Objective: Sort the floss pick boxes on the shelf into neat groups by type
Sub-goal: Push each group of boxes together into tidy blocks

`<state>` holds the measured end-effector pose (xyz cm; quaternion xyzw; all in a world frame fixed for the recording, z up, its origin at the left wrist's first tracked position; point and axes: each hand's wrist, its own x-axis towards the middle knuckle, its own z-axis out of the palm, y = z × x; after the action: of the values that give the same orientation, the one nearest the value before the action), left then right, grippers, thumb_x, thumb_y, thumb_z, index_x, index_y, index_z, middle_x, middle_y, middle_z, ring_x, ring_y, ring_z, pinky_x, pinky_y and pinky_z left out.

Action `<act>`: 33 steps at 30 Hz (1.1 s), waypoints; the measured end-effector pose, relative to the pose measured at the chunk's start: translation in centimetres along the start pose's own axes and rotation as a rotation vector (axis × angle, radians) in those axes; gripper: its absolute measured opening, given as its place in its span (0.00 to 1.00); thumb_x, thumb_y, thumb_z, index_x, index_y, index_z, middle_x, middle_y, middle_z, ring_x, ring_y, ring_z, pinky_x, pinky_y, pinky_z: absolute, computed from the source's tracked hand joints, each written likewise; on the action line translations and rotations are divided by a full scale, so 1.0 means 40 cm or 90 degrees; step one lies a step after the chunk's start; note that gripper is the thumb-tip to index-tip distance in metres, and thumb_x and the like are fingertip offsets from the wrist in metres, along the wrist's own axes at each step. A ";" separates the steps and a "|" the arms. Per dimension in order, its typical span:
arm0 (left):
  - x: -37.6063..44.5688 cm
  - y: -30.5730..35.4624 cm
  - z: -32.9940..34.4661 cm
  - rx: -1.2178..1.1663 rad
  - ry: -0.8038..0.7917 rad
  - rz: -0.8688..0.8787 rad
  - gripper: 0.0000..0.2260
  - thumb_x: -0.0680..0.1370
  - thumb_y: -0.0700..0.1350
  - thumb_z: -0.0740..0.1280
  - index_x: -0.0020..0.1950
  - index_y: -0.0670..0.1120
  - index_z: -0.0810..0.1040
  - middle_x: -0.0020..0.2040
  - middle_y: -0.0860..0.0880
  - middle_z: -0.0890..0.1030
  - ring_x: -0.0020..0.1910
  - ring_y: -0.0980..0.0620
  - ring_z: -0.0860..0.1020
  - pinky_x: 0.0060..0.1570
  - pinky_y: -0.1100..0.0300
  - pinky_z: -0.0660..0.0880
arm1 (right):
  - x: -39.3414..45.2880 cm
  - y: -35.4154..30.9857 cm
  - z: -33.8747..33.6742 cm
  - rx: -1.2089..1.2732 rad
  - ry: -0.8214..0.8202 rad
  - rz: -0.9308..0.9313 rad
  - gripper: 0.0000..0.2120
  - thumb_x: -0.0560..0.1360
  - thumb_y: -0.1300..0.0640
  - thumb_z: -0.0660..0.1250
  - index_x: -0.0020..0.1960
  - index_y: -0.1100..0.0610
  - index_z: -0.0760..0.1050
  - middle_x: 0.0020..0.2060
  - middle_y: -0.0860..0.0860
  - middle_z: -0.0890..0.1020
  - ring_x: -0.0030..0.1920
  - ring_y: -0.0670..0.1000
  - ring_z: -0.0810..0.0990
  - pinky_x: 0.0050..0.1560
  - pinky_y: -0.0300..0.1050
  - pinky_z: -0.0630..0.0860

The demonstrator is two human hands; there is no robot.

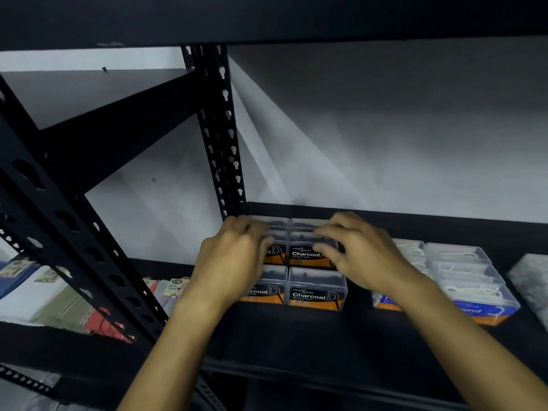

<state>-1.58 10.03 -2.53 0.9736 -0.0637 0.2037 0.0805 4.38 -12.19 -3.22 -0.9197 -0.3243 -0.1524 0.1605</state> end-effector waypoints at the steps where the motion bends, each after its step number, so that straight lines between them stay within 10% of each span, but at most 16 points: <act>1: -0.019 0.007 -0.008 -0.007 0.004 0.009 0.18 0.80 0.57 0.60 0.63 0.49 0.79 0.59 0.49 0.79 0.59 0.48 0.76 0.41 0.52 0.76 | -0.022 -0.010 0.003 0.012 0.040 -0.001 0.17 0.76 0.45 0.63 0.59 0.52 0.79 0.50 0.47 0.77 0.52 0.48 0.74 0.45 0.48 0.77; 7: -0.093 0.016 -0.015 0.045 -0.178 0.004 0.33 0.75 0.65 0.66 0.77 0.55 0.62 0.71 0.55 0.65 0.70 0.54 0.63 0.58 0.53 0.74 | -0.148 -0.071 0.056 -0.067 0.075 -0.029 0.25 0.66 0.39 0.71 0.55 0.54 0.81 0.48 0.49 0.77 0.49 0.50 0.74 0.34 0.39 0.73; 16: -0.106 -0.006 0.070 0.013 -0.077 0.004 0.28 0.66 0.40 0.80 0.64 0.45 0.76 0.60 0.47 0.78 0.57 0.46 0.79 0.31 0.55 0.79 | -0.157 -0.085 0.102 -0.105 0.127 0.001 0.25 0.62 0.54 0.80 0.57 0.58 0.78 0.50 0.52 0.77 0.53 0.51 0.71 0.34 0.42 0.79; 33: -0.103 -0.011 0.138 -0.059 0.021 -0.046 0.24 0.71 0.38 0.76 0.66 0.42 0.76 0.65 0.43 0.72 0.64 0.45 0.72 0.32 0.59 0.81 | -0.124 -0.090 0.161 -0.111 0.205 0.074 0.23 0.62 0.62 0.79 0.55 0.60 0.79 0.52 0.54 0.79 0.56 0.53 0.72 0.40 0.43 0.80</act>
<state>-3.11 9.82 -9.27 0.9670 -0.0363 0.2137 0.1338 -0.52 -9.70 -10.25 -0.9110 -0.2263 -0.3156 0.1386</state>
